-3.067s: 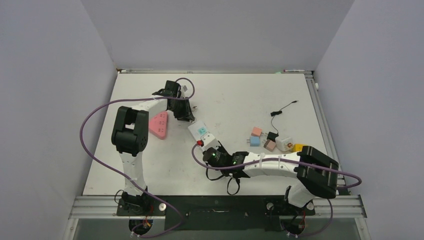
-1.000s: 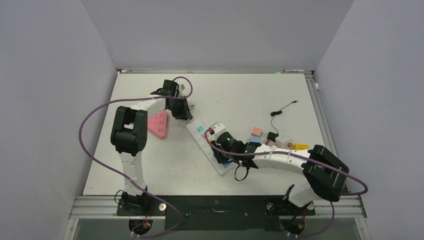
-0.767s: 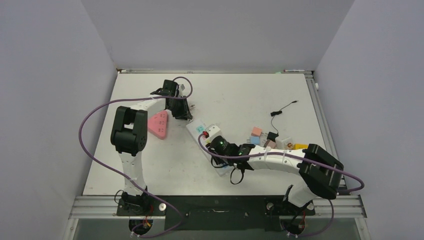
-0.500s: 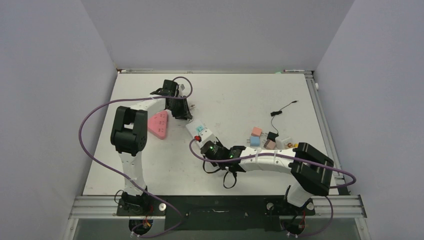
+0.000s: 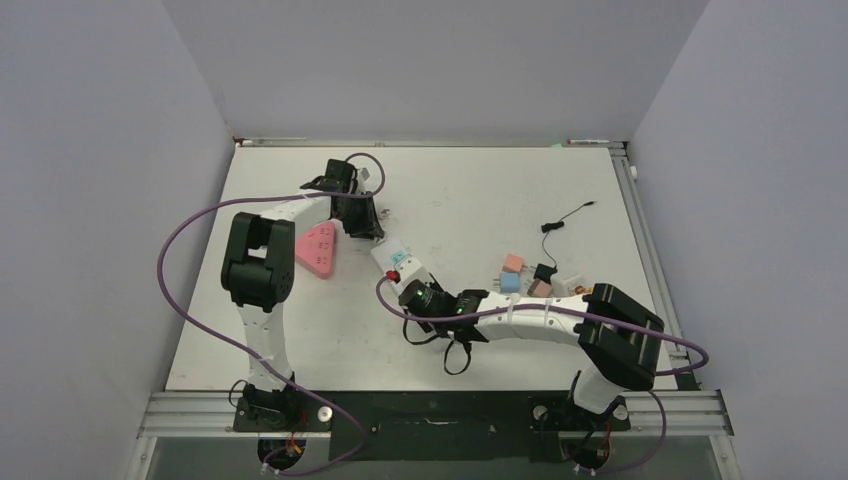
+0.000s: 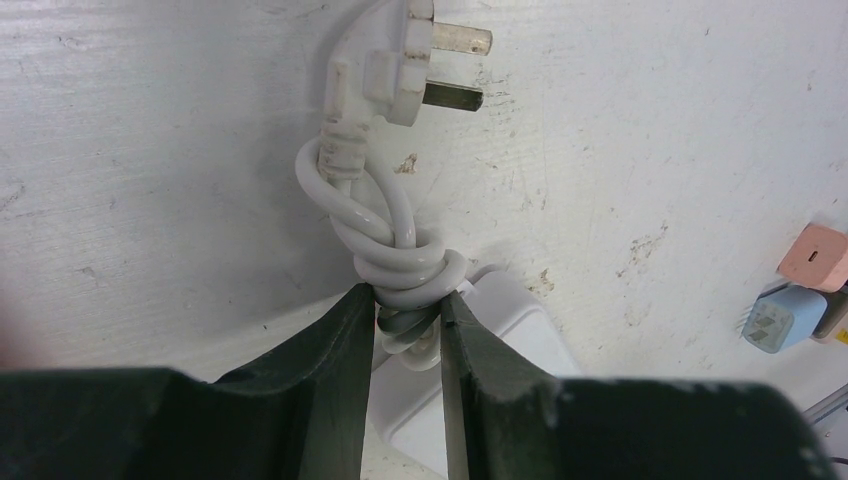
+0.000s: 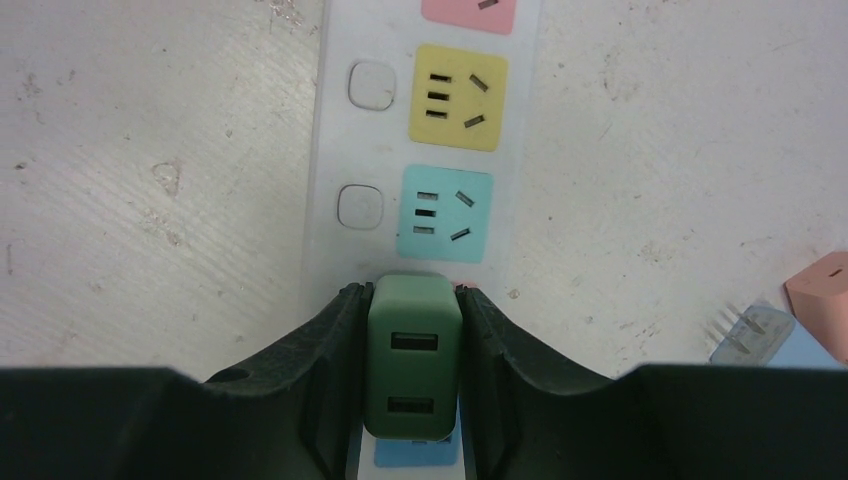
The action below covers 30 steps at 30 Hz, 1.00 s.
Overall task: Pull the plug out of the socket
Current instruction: Remove the plug from the socket.
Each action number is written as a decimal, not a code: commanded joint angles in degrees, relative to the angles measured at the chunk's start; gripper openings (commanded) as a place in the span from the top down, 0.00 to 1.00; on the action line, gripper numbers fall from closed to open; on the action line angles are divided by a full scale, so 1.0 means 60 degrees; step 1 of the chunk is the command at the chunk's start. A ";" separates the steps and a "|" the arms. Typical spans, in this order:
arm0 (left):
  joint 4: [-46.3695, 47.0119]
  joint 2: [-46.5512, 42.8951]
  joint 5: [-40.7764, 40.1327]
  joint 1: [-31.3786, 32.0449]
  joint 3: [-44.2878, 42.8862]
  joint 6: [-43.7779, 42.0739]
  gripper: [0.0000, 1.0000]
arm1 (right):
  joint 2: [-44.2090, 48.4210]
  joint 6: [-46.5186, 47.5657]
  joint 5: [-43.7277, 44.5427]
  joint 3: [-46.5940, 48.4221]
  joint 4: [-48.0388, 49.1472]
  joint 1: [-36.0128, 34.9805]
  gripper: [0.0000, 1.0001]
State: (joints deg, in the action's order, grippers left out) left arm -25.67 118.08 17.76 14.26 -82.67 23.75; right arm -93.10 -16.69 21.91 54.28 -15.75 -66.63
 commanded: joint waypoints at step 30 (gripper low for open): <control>-0.0101 0.0270 -0.0745 -0.0131 -0.0078 -0.0310 1.00 | 0.0987 -0.0534 -0.8442 -0.1519 0.2398 0.3048 0.95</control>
State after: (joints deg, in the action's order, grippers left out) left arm -25.28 118.08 17.10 13.69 -82.85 23.53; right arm -87.83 -19.35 -16.16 46.81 -4.67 -48.27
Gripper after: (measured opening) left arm 0.238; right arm 0.326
